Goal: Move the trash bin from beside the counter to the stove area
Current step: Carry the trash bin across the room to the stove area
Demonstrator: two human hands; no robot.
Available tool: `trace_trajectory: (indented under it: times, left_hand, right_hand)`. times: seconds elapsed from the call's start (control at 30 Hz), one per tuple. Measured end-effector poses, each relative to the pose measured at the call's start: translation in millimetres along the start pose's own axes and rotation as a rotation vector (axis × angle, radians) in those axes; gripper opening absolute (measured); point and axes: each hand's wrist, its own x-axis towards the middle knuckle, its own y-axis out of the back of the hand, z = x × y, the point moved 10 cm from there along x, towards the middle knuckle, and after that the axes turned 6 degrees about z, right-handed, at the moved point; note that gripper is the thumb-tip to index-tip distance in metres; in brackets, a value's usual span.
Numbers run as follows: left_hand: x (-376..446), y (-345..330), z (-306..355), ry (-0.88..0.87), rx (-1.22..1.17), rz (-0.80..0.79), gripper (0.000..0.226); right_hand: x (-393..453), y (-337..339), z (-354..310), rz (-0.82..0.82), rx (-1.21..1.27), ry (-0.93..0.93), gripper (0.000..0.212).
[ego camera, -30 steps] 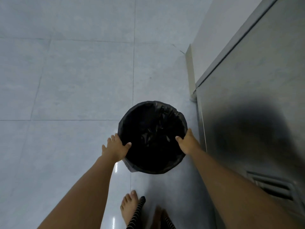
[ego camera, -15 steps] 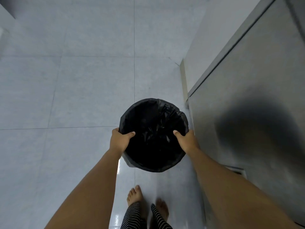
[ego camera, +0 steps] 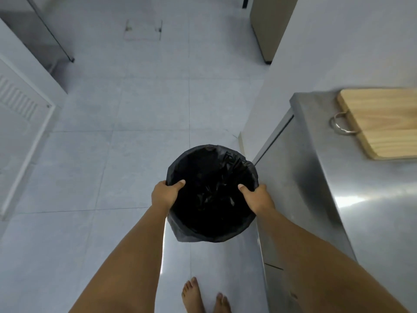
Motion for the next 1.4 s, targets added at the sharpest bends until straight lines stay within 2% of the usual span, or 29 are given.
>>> trace_trajectory:
  times: [0.23,0.5,1.07,1.4]
  left_hand:
    - [-14.4,32.5,66.8,-0.060,-0.077,-0.005,0.079]
    - [21.7,45.9,159.7,-0.112,-0.152,-0.025,0.089]
    - [193.1,16.0,484.4,-0.210,-0.189,-0.023,0.095]
    - [333.0,-25.4,620.4,-0.158,-0.178,-0.118,0.103]
  right_hand:
    - [-22.0,28.8,-77.8,-0.010,0.031,0.061,0.087]
    - [6.3,53.2,-177.9,-0.002,-0.007,0.119,0.089]
    - [203.9,136.0,-468.8,0.003,0.059,0.213,0.092]
    - [349.8,144.0,-622.8,0.012,0.013,0.215,0.092]
